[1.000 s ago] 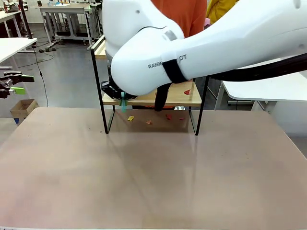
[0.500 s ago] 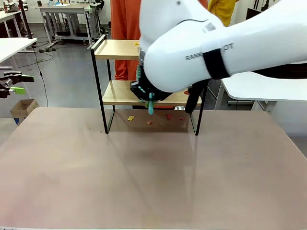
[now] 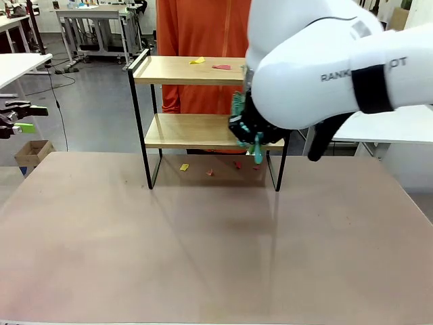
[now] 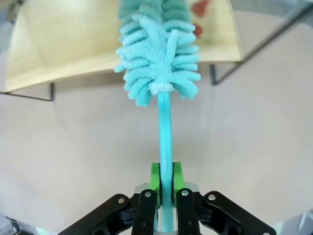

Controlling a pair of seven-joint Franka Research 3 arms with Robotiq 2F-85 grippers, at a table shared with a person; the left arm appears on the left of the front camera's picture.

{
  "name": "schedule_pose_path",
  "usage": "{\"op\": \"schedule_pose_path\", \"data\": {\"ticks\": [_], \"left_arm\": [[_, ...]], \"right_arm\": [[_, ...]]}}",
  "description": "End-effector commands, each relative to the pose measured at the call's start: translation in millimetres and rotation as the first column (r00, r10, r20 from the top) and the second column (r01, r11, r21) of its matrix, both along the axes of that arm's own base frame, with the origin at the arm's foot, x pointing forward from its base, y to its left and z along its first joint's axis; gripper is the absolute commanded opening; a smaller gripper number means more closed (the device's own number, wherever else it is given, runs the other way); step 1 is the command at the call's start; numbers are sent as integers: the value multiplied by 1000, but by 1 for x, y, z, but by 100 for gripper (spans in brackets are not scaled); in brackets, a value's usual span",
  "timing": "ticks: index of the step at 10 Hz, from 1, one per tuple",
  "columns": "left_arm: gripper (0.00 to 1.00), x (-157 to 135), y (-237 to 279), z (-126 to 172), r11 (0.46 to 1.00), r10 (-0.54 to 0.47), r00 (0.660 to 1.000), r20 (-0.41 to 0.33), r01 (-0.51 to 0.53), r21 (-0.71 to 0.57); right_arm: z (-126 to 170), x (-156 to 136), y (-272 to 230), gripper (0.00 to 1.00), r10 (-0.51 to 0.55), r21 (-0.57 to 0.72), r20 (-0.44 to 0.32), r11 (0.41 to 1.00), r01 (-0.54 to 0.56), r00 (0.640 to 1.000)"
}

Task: Clean the shelf.
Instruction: Clean the specific section of the Shelf indicated by the human with the Duster.

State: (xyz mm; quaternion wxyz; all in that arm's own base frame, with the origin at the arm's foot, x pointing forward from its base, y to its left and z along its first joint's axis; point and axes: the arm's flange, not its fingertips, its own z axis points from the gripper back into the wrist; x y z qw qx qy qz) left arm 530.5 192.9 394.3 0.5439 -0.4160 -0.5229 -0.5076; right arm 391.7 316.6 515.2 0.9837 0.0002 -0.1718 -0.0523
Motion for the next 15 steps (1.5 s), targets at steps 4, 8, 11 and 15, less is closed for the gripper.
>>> {"op": "schedule_pose_path", "data": {"ticks": [4,8,11,15], "left_arm": [[100,-2,-1,3,1000,-6,1000,3,6,-6],[100,-2,-1,3,1000,-6,1000,3,6,-6],[100,-2,-1,3,1000,-6,1000,3,6,-6],[100,-2,-1,3,1000,-6,1000,3,6,-6]], "right_arm": [[12,-20,-24,13,-168,-195,19,966,168,986],[7,-15,-29,13,-117,-138,-18,984,113,993],[15,-29,-24,13,-72,-121,33,990,76,997],[37,-61,-14,13,107,-38,67,994,-105,992]]}}
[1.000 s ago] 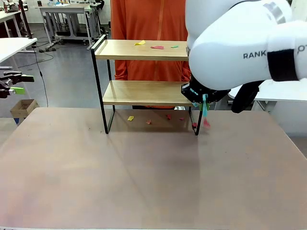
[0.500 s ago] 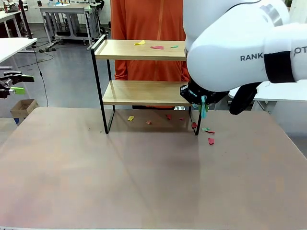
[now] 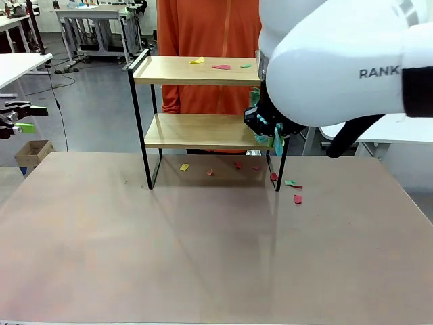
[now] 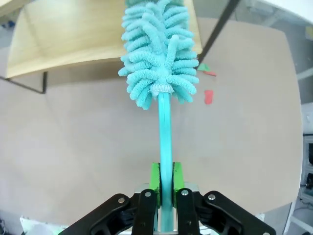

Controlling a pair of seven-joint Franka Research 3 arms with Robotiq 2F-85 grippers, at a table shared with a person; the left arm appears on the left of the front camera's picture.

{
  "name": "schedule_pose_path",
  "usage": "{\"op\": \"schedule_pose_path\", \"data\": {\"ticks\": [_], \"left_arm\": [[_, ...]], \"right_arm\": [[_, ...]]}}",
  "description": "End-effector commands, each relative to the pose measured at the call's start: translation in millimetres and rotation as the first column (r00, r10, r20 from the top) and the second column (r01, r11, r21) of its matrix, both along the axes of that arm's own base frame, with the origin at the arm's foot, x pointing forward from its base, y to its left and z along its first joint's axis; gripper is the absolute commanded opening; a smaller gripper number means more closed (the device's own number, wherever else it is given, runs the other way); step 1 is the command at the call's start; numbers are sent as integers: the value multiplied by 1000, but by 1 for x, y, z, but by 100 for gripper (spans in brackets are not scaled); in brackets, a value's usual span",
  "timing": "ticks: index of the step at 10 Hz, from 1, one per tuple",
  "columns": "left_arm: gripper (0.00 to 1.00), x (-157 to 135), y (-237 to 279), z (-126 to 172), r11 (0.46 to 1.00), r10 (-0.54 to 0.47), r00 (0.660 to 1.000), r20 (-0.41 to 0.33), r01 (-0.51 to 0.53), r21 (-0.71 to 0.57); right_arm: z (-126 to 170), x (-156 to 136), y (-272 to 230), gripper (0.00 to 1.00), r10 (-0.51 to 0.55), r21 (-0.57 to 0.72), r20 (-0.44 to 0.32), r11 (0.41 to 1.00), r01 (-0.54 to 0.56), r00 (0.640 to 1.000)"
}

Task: Clean the shelf.
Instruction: Clean the specific section of the Shelf indicated by the human with the Duster.

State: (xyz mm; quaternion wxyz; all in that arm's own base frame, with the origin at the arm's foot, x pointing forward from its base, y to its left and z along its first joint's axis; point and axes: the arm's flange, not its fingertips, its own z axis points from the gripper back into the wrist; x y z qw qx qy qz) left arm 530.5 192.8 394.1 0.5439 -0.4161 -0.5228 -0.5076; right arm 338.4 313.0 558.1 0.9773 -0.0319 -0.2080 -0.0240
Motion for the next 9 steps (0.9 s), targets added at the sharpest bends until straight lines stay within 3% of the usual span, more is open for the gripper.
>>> {"op": "schedule_pose_path", "data": {"ticks": [1,3,4,6,9], "left_arm": [[100,-2,-1,3,1000,-6,1000,4,6,-6],[100,-2,-1,3,1000,-6,1000,4,6,-6],[100,-2,-1,3,1000,-6,1000,4,6,-6],[100,-2,-1,3,1000,-6,1000,4,6,-6],[100,-2,-1,3,1000,-6,1000,4,6,-6]], "right_arm": [[-1,-12,-12,13,125,58,-6,991,-124,992],[12,-27,-30,13,305,81,0,949,-304,952],[15,-36,-38,13,415,81,-16,907,-412,910],[16,-49,-57,13,600,107,-79,799,-592,796],[12,-76,-77,13,801,107,-165,595,-797,576]]}}
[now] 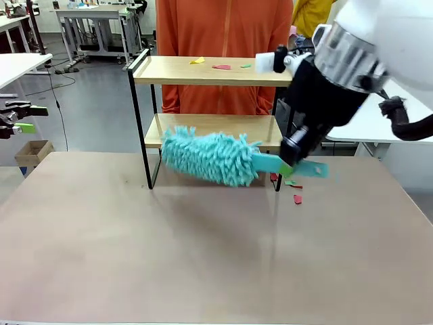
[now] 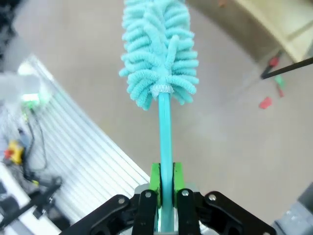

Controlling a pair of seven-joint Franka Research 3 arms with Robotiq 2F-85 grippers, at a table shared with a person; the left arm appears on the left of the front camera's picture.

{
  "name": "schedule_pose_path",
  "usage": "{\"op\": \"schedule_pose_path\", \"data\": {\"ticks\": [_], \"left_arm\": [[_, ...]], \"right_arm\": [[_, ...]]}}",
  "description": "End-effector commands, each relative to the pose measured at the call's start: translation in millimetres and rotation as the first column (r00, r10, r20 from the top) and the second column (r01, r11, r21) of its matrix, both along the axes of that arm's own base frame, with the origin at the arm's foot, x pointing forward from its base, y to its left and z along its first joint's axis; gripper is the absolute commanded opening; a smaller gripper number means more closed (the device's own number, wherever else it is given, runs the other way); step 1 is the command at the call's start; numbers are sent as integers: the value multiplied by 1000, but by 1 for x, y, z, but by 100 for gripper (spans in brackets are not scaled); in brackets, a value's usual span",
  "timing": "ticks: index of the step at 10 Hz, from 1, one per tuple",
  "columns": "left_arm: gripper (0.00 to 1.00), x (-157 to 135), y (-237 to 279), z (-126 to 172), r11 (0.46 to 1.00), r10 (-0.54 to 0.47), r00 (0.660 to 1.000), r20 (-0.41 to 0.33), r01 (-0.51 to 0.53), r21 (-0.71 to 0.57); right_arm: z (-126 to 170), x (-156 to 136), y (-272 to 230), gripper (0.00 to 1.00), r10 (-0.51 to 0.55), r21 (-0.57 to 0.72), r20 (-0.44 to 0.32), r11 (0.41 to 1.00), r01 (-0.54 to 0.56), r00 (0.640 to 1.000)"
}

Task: Clean the shelf.
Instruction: Clean the specific section of the Shelf indicated by the human with the Duster.

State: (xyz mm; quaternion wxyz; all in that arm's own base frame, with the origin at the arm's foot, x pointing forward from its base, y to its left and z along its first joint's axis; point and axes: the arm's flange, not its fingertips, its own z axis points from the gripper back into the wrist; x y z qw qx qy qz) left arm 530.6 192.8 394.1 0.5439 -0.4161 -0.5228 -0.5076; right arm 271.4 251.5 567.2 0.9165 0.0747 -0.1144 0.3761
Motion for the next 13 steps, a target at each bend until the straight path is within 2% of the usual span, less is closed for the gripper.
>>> {"op": "schedule_pose_path", "data": {"ticks": [1,2,3,4,6,9,13], "left_arm": [[100,-2,-1,3,1000,-6,1000,4,6,-6],[100,-2,-1,3,1000,-6,1000,4,6,-6],[100,-2,-1,3,1000,-6,1000,4,6,-6],[100,-2,-1,3,1000,-6,1000,4,6,-6],[100,-2,-1,3,1000,-6,1000,4,6,-6],[100,-2,-1,3,1000,-6,1000,4,6,-6],[100,-2,-1,3,1000,-6,1000,4,6,-6]], "right_arm": [[1,-19,-22,13,165,-71,-54,983,-169,985],[-3,-29,-32,13,241,-95,-148,962,-256,959],[-4,-36,-41,13,272,-84,-218,952,-296,937],[-2,-47,-47,13,282,-85,-254,946,-312,925],[-2,-63,-70,13,228,-206,-299,933,-296,927],[-5,-62,-94,13,186,-322,-329,900,-295,926],[-6,-68,-88,13,168,-296,-338,915,-274,926]]}}
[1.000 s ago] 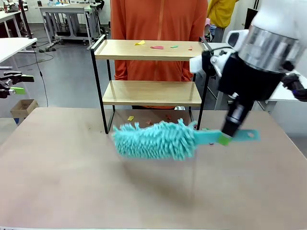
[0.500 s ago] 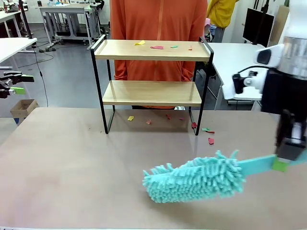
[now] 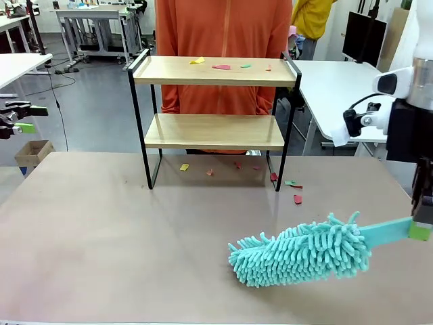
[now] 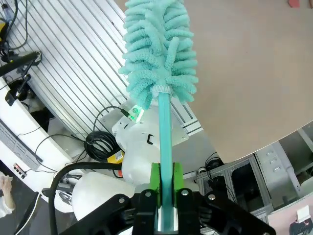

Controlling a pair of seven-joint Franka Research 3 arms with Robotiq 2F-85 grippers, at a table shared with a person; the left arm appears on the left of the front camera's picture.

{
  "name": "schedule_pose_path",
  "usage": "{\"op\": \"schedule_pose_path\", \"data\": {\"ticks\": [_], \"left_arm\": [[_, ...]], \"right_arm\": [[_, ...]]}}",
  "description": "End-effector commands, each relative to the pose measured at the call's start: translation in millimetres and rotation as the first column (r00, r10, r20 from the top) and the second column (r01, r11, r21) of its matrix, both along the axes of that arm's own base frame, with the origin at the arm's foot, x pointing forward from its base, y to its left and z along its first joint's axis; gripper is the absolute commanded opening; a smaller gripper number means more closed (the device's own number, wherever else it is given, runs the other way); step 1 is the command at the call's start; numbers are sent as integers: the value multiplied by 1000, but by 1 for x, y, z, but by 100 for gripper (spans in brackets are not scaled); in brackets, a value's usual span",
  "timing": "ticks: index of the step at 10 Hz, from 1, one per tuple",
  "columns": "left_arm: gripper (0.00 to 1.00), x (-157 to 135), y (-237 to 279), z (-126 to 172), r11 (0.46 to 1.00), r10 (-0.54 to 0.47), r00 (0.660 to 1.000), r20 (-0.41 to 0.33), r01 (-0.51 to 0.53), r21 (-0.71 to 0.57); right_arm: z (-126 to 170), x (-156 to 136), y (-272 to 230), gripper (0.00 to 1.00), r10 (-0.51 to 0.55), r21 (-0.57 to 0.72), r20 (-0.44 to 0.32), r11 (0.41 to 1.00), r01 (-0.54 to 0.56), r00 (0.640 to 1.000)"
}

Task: Clean the shelf.
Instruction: Clean the specific section of the Shelf indicated by the human with the Duster.

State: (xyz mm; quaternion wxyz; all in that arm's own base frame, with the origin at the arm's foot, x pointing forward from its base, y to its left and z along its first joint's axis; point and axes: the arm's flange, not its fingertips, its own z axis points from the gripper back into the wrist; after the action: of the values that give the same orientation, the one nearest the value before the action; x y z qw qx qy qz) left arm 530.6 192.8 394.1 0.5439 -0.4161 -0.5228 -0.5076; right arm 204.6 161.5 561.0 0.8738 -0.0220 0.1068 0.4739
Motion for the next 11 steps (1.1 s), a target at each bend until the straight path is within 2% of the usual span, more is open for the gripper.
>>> {"op": "schedule_pose_path", "data": {"ticks": [1,11], "left_arm": [[100,-2,-1,3,1000,-6,1000,4,6,-6],[100,-2,-1,3,1000,-6,1000,4,6,-6]], "right_arm": [[0,-1,2,13,3,18,-3,1000,-3,1000],[0,-1,2,13,3,18,-3,1000,-3,1000]]}}
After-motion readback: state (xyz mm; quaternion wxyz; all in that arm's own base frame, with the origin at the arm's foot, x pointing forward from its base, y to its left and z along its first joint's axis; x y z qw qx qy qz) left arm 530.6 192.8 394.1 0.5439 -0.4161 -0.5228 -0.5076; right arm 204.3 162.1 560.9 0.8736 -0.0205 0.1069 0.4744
